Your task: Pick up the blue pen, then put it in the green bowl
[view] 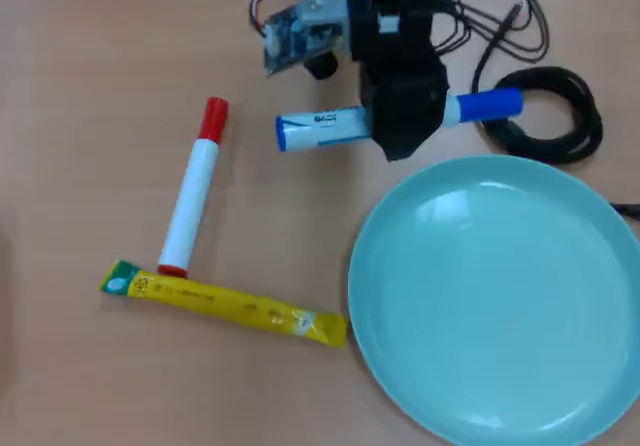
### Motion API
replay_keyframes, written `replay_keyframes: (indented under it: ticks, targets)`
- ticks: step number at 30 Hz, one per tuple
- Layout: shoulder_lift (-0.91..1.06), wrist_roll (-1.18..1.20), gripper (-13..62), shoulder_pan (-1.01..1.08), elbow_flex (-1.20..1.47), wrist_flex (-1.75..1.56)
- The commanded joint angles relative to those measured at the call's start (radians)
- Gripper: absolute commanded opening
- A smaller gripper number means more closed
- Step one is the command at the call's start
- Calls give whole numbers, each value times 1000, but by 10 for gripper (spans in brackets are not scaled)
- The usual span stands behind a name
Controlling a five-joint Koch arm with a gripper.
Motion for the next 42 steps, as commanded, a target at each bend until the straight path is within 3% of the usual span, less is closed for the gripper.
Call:
replay_keyframes:
  ticks: [1, 19, 28, 36, 42]
  targets:
    - [95, 31, -70, -28, -112, 28]
    - [83, 155, -70, -295, -64, -399]
    - [87, 156, -70, -298, 278, -811]
    - [66, 167, -70, -321, 307, -927]
    - [-83, 225, -70, -311, 318, -1052]
